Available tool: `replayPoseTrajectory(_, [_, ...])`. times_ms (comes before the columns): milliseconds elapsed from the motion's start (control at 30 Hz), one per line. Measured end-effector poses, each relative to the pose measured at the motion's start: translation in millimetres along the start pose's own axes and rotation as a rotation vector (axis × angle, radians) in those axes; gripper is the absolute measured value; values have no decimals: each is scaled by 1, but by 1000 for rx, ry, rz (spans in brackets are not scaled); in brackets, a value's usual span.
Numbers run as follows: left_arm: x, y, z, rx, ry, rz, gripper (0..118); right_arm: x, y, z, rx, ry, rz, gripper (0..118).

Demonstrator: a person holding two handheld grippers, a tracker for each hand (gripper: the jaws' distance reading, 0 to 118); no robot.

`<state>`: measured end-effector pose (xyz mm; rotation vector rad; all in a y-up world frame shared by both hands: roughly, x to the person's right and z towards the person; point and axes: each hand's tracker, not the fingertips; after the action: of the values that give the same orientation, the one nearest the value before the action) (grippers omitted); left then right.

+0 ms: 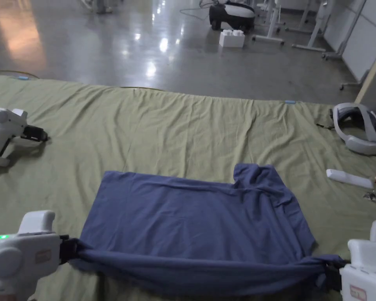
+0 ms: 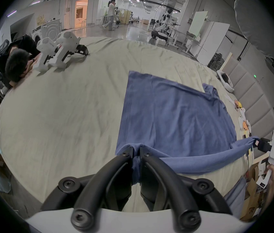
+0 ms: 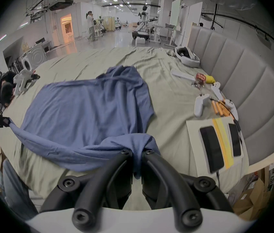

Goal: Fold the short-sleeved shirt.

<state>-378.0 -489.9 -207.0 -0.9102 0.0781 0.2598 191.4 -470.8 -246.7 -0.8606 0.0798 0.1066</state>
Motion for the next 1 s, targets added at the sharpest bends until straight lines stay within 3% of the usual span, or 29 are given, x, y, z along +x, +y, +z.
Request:
replayPoseTrajectory(233, [-2,64,-60,-27,33,26,10,-5,59,-60,-6,-6,4,11])
replayPoseTrajectory(467, [1,83,-115,-132,46,14,11,-9,74,-126,-83,-36,41,12])
replayPoseTrajectory(533, [2,84,-124,-149,51,8,11,-8,72,-135,-98,-40,43,21])
replayPoseTrajectory(567, [2,84,-126,-152,51,7,13,-7,71,-137,-100,-47,45,28])
replayPoseTrajectory(633, [4,86,-125,-145,71,1,35,-8,68,-132,-96,-76,49,44])
replayPoseTrajectory(667, [6,86,-119,-128,80,2,45,-6,67,-127,-85,-82,43,59])
replayPoseTrajectory(733, [5,86,-107,-69,43,31,67,0,66,-112,-17,-73,4,65])
replayPoseTrajectory(867, [9,86,-79,39,-7,64,69,-6,65,-74,136,-63,-14,66])
replayPoseTrajectory(1000, [22,77,-44,185,-62,54,69,-37,60,-19,320,-49,-12,66])
